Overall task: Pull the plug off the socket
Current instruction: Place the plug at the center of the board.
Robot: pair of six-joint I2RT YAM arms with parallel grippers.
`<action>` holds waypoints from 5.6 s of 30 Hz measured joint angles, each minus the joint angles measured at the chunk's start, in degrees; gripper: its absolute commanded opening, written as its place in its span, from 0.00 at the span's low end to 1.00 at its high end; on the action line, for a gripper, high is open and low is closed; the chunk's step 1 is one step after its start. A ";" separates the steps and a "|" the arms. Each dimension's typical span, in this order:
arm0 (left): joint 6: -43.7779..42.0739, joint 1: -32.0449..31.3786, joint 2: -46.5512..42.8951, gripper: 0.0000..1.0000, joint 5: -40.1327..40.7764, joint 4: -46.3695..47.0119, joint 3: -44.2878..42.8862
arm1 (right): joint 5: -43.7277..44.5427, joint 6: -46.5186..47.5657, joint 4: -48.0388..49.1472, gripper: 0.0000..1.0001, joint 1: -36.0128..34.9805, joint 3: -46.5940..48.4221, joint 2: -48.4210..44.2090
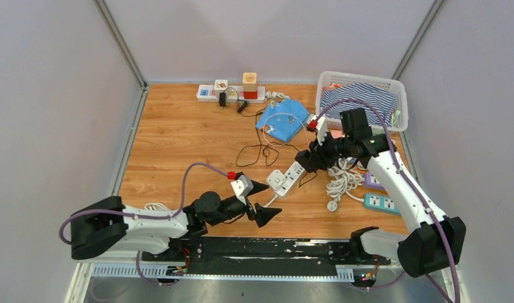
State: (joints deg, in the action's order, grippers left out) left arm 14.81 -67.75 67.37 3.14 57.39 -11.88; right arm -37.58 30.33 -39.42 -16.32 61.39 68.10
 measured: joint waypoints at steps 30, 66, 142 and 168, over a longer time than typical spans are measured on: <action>-5.75 7.13 -7.52 1.00 -20.85 -13.77 -12.50 | -29.16 29.90 -18.64 0.00 -1.57 -0.83 -0.50; 24.90 18.18 15.52 0.78 -32.74 15.72 -11.54 | -30.27 26.16 -20.94 0.00 -3.85 1.05 9.99; 20.55 34.91 -16.37 0.00 -25.49 -17.27 -34.03 | -23.17 19.67 -17.55 0.79 4.87 3.48 2.40; 27.71 65.09 -2.49 0.00 -21.79 -27.45 -71.32 | -17.38 15.43 -9.77 0.77 4.85 -0.31 2.14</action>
State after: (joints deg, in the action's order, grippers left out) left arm 42.52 -2.66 64.88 -18.65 29.93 -83.20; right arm -54.96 45.76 -49.19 -11.46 61.08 70.24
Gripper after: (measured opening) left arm 0.373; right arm 0.772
